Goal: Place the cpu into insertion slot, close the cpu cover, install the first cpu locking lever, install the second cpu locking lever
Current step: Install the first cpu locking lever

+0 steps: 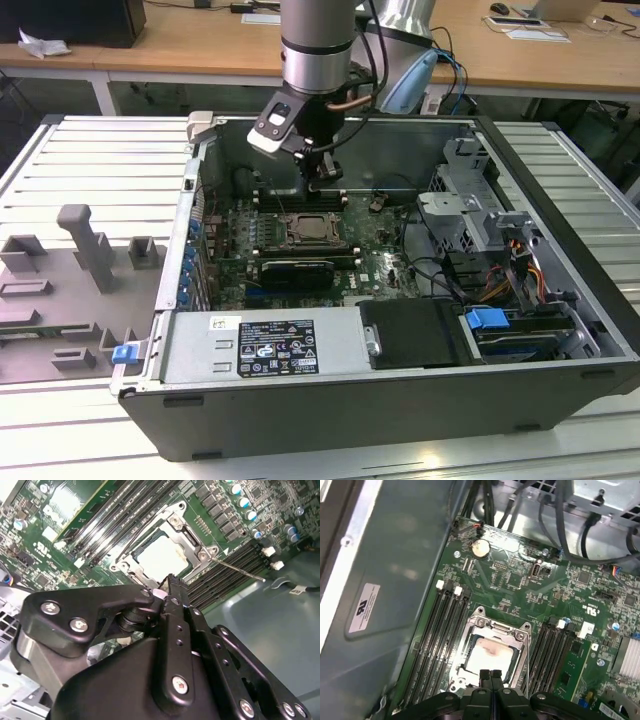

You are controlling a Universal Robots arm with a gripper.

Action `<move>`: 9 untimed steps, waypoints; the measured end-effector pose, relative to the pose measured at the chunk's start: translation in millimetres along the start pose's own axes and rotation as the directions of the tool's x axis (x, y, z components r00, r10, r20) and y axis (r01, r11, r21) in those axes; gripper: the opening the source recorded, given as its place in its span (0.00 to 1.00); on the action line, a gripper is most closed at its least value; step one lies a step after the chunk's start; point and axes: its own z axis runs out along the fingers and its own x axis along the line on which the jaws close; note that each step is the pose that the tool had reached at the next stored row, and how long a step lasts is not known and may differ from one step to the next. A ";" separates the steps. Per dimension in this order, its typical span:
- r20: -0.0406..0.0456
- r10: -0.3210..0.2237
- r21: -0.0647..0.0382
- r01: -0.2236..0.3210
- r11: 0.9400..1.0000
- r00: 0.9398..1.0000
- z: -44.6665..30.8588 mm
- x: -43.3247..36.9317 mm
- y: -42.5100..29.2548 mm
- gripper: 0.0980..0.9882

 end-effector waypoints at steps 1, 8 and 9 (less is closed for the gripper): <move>0.000 -0.009 0.000 0.009 1.000 1.000 0.0 0.0 0.0 0.01; -0.004 -0.094 0.001 0.094 0.996 0.996 0.0 0.0 0.0 0.01; -0.004 -0.102 0.001 0.102 0.995 0.995 0.0 0.0 0.0 0.01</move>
